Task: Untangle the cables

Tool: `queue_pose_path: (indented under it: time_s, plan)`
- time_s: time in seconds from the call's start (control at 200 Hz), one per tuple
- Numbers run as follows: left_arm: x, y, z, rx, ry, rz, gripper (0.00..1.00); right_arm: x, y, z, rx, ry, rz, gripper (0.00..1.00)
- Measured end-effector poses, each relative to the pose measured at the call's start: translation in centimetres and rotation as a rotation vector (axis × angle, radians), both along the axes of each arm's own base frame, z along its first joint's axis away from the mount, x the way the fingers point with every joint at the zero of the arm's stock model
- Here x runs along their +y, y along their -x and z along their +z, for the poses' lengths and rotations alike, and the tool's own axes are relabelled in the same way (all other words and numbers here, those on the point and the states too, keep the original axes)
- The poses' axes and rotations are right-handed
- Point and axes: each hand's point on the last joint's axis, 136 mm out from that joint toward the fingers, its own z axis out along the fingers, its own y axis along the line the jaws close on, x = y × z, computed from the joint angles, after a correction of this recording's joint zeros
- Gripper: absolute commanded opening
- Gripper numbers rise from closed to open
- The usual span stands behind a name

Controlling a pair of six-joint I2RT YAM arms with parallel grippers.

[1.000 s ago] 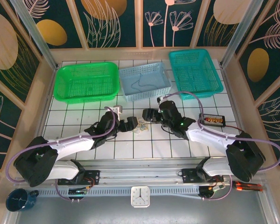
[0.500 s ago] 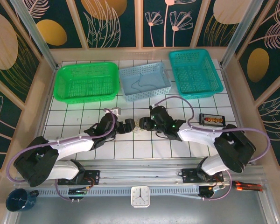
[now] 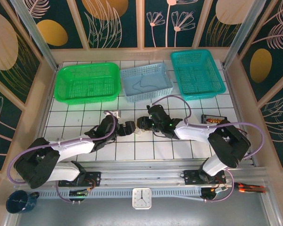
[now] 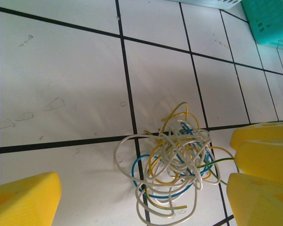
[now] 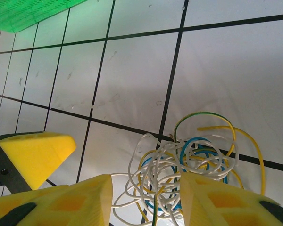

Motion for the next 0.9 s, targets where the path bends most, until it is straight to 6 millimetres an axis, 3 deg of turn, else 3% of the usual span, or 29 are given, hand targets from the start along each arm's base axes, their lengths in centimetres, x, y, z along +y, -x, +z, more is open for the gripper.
queue_pose_path:
  time_s: [0.455,0.771,0.901]
  plan:
    - [0.2,0.0,-0.1,0.001,-0.001,0.003,0.92,0.2,1.0,0.5,0.003,-0.01,0.02,0.41]
    - [0.3,0.1,-0.2,0.0,0.0,0.005,0.92,0.1,1.0,0.2,0.004,0.001,0.014,0.3]
    - [0.3,0.0,0.0,-0.004,0.003,0.005,0.92,0.1,1.0,-0.1,0.006,0.01,0.013,0.3]
